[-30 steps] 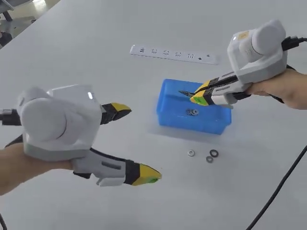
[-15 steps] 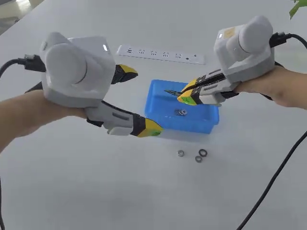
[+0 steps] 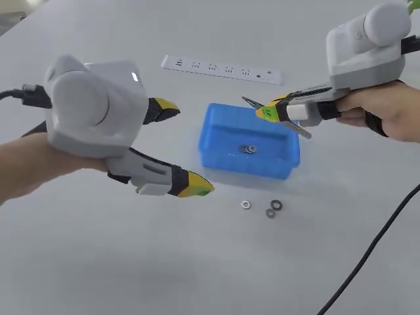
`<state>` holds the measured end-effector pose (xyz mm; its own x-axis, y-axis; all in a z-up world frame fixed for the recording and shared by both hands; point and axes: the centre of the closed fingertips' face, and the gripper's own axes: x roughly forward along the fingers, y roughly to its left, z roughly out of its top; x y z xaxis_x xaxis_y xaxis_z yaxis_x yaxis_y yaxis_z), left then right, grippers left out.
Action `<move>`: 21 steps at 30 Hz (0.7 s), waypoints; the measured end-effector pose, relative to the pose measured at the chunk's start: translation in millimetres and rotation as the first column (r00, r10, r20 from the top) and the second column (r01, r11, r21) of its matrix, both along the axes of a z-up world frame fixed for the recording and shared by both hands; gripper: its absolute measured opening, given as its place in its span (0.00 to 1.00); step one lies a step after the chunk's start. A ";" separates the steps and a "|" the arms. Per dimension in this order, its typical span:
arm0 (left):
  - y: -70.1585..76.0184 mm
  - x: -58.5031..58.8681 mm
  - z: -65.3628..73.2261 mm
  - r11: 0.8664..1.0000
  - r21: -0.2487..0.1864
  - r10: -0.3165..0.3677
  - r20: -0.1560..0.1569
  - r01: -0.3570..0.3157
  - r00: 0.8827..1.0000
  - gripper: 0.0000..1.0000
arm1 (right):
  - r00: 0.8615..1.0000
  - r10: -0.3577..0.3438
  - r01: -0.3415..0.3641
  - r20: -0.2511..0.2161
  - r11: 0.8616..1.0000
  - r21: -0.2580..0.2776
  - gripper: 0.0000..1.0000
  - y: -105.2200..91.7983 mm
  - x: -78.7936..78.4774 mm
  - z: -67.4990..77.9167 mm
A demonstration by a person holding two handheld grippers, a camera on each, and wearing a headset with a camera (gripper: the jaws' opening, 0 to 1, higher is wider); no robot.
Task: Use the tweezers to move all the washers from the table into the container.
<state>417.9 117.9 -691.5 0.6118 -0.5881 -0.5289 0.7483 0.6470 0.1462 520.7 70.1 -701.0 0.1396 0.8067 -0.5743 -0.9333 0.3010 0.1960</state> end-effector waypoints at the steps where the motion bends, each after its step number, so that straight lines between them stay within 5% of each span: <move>1: -1.4 0.4 0.6 1.000 -0.003 -0.001 0.002 0.001 1.000 0.83 | 1.000 -0.006 0.006 -0.004 1.000 0.006 0.07 0.3 -0.4 1.4; 4: -5.1 -0.3 -0.3 1.000 -0.003 -0.013 -0.002 0.013 1.000 0.83 | 1.000 -0.007 0.006 -0.009 1.000 -0.004 0.07 0.3 -1.6 1.0; 9: -16.5 -1.8 -2.4 0.999 -0.004 -0.038 -0.004 0.038 0.999 0.82 | 0.999 0.045 -0.047 -0.020 0.994 -0.096 0.07 4.0 -15.1 -9.7; 13: -24.8 -5.0 -6.9 0.995 0.038 -0.093 -0.007 0.094 0.996 0.82 | 0.965 0.232 -0.201 0.121 0.953 -0.228 0.07 10.0 -21.3 -19.2; 21: -20.1 14.7 2.5 0.995 0.035 -0.092 0.007 0.092 0.996 0.80 | 0.956 0.275 -0.247 0.103 0.942 -0.226 0.07 15.6 -37.5 -20.5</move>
<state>432.7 97.9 -689.0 0.5605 -0.6238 -0.5448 0.8032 0.5697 0.1740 483.2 85.6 -721.6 0.0257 0.6893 -0.7240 -0.9976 0.0646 0.0261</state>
